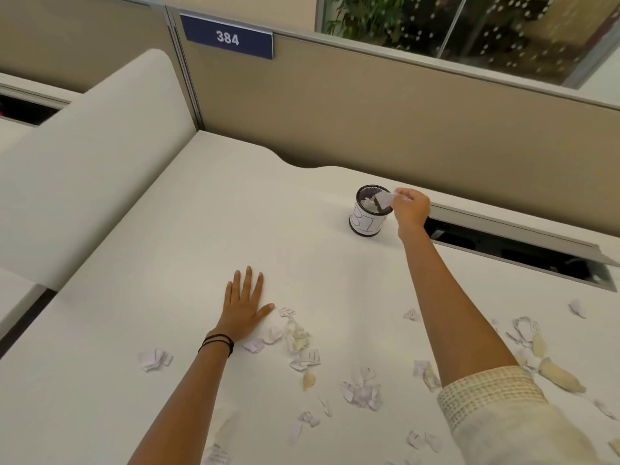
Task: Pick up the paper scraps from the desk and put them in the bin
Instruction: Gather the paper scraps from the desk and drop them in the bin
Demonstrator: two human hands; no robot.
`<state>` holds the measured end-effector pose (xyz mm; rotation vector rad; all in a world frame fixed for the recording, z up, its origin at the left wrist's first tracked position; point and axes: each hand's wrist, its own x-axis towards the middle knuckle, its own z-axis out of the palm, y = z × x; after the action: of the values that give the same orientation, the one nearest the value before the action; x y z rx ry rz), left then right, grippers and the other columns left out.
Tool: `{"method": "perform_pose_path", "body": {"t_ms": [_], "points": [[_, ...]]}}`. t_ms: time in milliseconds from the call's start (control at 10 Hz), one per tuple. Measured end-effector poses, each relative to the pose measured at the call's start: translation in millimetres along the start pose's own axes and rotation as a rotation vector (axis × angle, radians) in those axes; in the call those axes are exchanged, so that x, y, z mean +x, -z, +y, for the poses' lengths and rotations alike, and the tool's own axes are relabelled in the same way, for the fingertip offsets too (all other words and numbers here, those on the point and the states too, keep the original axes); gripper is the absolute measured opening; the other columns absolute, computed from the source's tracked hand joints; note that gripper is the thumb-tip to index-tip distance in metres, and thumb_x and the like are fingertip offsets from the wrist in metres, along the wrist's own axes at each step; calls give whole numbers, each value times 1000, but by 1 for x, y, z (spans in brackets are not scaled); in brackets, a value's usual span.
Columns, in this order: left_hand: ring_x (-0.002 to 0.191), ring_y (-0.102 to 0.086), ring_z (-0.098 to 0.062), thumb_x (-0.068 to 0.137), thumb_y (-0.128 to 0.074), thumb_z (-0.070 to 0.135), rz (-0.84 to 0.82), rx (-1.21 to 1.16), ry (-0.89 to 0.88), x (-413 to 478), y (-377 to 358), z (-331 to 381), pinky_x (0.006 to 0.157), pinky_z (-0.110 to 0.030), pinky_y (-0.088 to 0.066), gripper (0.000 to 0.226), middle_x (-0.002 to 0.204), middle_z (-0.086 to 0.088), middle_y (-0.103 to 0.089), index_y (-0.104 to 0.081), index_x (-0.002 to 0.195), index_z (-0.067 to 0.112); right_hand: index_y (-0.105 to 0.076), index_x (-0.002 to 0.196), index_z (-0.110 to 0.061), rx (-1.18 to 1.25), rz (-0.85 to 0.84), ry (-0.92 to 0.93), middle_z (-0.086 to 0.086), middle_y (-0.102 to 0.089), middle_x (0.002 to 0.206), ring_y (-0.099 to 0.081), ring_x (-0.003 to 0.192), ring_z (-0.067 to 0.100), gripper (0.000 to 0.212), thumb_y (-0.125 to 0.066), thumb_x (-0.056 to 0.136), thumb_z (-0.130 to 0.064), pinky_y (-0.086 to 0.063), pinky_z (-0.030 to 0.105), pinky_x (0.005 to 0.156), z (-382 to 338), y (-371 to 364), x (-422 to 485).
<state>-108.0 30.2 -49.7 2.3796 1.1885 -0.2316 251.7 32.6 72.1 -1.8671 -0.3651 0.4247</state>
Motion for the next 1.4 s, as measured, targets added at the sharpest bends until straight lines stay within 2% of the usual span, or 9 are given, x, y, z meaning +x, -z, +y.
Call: {"method": "perform_pose_path", "body": {"t_ms": [100,300,400,600,800,900,1100,1200,1400], "points": [[129,36,-22,48,32,85,-29,32,16,3,3,1,105,-34,23,116,142,-3,36,27,133,8,-64,112,-5,-127,-140,42,11,-60,119,-53,98,17,31,-49,86,3,-49,26,94,5,-2,-1],[134,33,-25,41,35,85,-69,10,22,9,4,-2,110,-39,19,119,139,2,38,29,132,9,-66,105,-6,-82,-148,277,11,-64,115,-59,108,22,33,-41,88,7,-48,32,93,35,8,-61],[139,26,-30,41,35,85,-72,2,31,8,5,-2,111,-39,17,122,140,3,35,25,136,9,-68,102,-8,-175,-384,261,11,-67,105,-63,87,3,30,-46,86,7,-48,21,78,71,3,-109],[139,27,-28,50,21,89,-65,0,33,6,6,0,111,-38,18,122,147,2,33,17,145,12,-43,135,-14,-527,-1026,426,9,-31,149,-26,138,18,43,-51,94,-22,-16,24,110,118,-9,-197],[139,29,-27,60,9,73,-69,8,49,3,9,4,110,-37,19,105,152,-2,29,18,146,14,-32,143,-22,-903,-1268,757,3,-9,157,-4,146,22,57,-41,90,-4,-7,45,116,120,-13,-209],[138,29,-26,59,8,73,-70,4,53,3,9,3,109,-37,20,105,150,0,31,18,146,15,-41,138,-25,-849,-1236,707,-4,-19,155,-16,143,14,54,-42,89,-1,-24,36,114,124,-1,-203],[139,28,-27,60,8,73,-61,15,62,4,8,3,110,-37,18,105,153,-2,26,17,146,15,-50,128,-31,-840,-1079,767,-12,-46,139,-43,124,5,68,-47,73,-70,-34,25,101,141,24,-199],[139,28,-27,60,7,73,-52,8,66,4,7,3,110,-37,18,105,153,-1,26,16,147,16,-61,108,-12,-865,-905,940,2,-57,126,-54,113,20,23,-53,87,-10,-45,26,77,154,39,-194],[139,27,-27,60,6,74,-50,9,66,6,6,2,110,-37,18,105,153,-1,26,15,147,15,-67,88,-6,-721,-728,655,5,-64,100,-59,91,18,16,-53,83,2,-48,30,76,138,45,-152]]}}
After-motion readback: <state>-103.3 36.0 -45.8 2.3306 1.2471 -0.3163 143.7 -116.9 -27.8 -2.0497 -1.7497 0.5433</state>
